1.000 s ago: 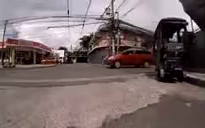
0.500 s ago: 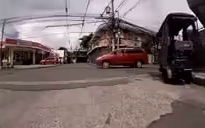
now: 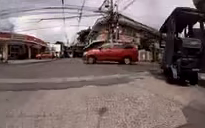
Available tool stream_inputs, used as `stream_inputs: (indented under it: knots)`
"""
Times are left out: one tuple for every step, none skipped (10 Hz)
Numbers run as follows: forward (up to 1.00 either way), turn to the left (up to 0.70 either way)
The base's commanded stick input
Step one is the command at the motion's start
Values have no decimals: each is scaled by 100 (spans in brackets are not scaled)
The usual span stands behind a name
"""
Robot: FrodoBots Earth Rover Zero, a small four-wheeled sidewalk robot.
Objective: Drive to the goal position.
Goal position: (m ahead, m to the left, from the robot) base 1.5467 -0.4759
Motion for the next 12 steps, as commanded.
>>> stream_inputs:
  knots:
    - [70, -35]
    - [70, -34]
    - [70, -26]
    - [70, -19]
    - [70, -11]
    - [70, -3]
    - [70, 0]
    - [70, 0]
    - [70, 0]
    - [70, 0]
    - [70, 0]
    - [70, 0]
